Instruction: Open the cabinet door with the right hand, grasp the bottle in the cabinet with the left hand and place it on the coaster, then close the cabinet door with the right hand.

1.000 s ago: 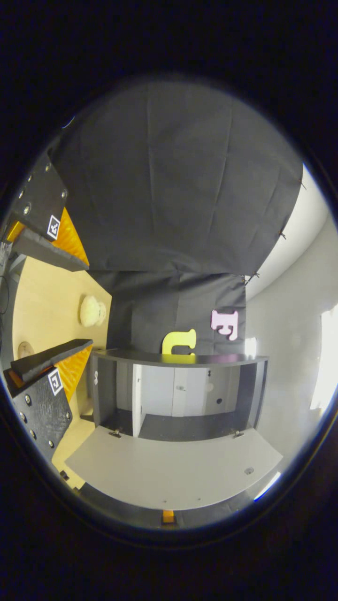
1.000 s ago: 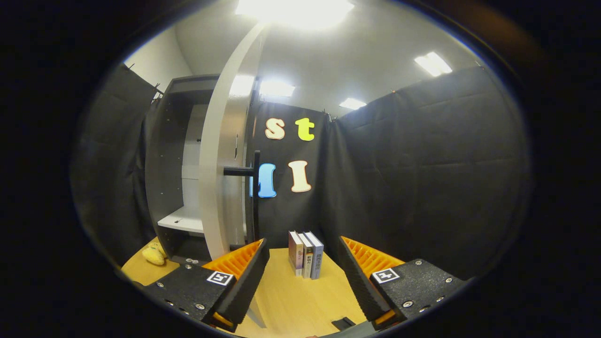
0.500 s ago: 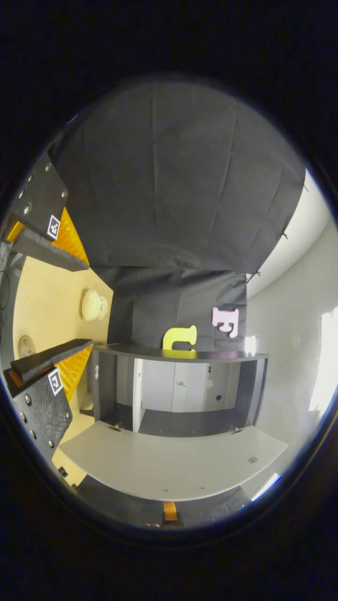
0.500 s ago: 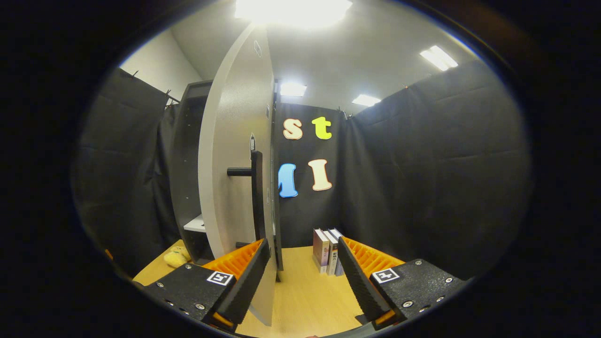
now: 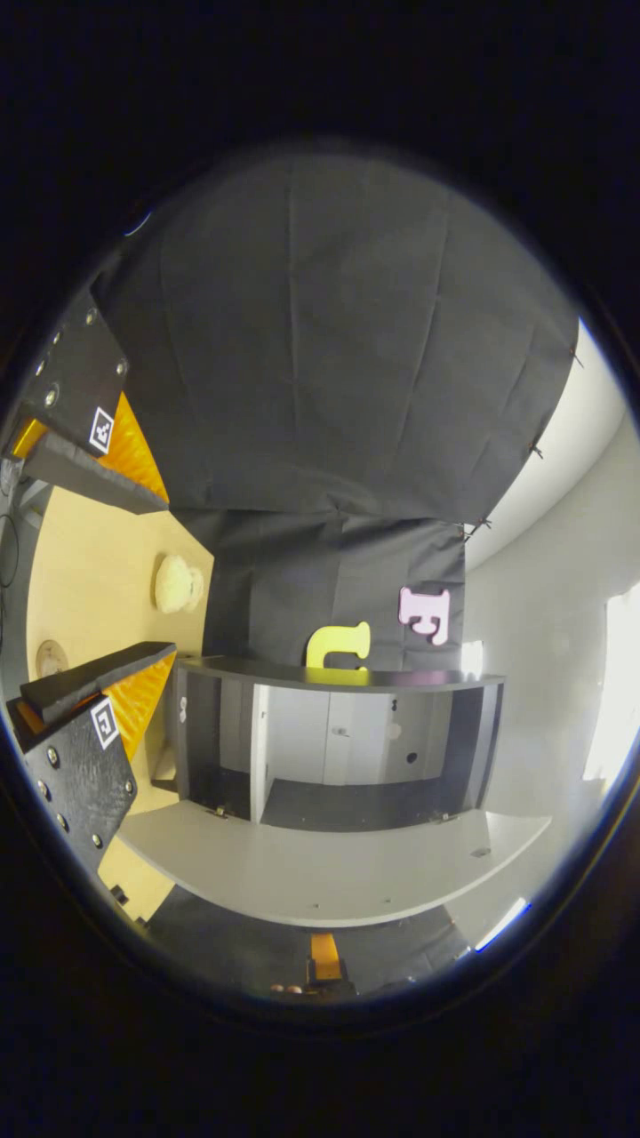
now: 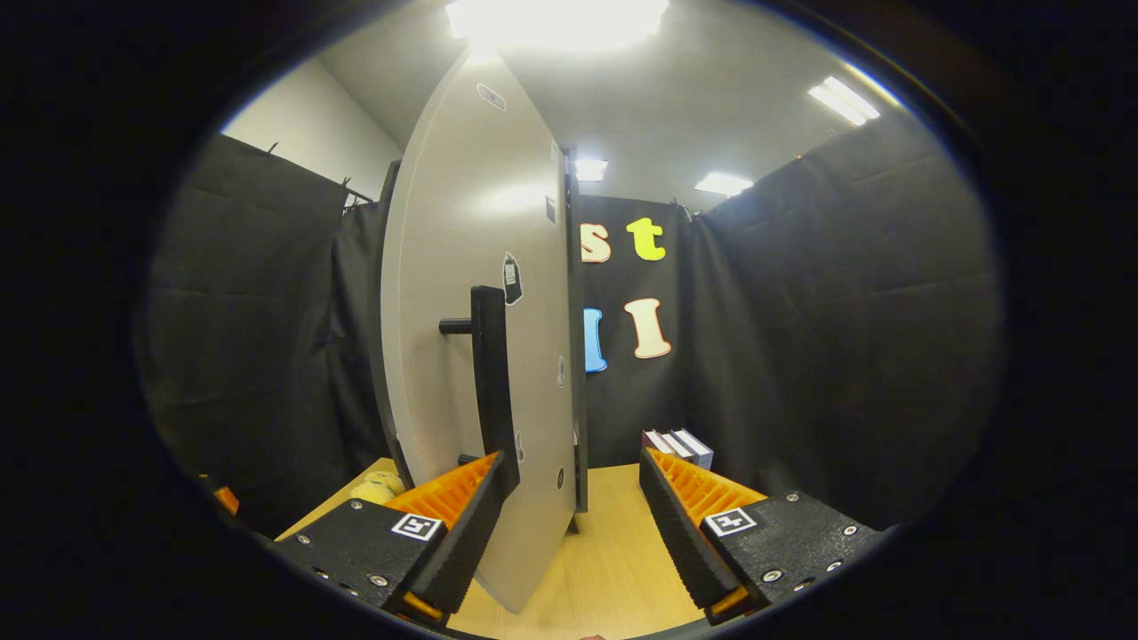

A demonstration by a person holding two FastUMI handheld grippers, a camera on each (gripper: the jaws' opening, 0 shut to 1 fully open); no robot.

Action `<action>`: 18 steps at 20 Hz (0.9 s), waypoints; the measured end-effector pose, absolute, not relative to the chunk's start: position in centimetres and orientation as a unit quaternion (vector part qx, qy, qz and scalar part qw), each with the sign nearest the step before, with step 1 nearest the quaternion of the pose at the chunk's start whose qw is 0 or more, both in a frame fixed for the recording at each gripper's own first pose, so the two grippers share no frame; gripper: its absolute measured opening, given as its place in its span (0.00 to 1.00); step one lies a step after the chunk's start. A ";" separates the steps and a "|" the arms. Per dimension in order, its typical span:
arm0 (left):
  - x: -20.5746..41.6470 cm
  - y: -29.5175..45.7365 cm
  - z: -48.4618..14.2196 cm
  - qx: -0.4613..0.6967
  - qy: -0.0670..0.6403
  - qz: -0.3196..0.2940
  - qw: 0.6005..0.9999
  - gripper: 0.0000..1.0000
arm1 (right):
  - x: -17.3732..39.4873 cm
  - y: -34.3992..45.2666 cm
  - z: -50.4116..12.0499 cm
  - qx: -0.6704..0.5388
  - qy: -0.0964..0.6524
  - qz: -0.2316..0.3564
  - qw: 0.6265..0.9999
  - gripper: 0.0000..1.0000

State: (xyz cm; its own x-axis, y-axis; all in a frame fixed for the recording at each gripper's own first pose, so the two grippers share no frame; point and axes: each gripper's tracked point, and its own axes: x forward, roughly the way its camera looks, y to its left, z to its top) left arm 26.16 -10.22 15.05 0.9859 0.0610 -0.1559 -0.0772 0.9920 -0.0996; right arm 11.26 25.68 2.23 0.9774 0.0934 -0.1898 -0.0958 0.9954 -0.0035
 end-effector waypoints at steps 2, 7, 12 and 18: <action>26.0 -10.0 15.1 -0.053 0.075 0.038 0.995 0.83 | 11.3 26.7 2.1 -0.003 0.095 0.057 0.994 0.92; 25.5 -9.4 15.1 -0.046 0.074 0.048 0.995 0.83 | 12.3 29.1 1.7 0.011 0.098 0.075 0.992 0.92; 25.4 -8.3 15.2 -0.040 0.074 0.058 0.995 0.83 | 13.3 32.0 1.6 0.015 0.098 0.096 0.990 0.92; 25.3 -7.7 15.1 -0.032 0.077 0.068 0.994 0.83 | 15.3 36.3 0.8 0.032 0.099 0.135 0.985 0.92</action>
State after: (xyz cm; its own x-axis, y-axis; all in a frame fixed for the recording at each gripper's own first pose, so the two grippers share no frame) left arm 25.30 -7.69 15.14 0.9788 0.1312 -0.1572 -0.1411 0.9885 -0.0536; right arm 15.35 36.34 0.76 0.9441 0.2719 -0.1863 -0.2594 0.9617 0.0890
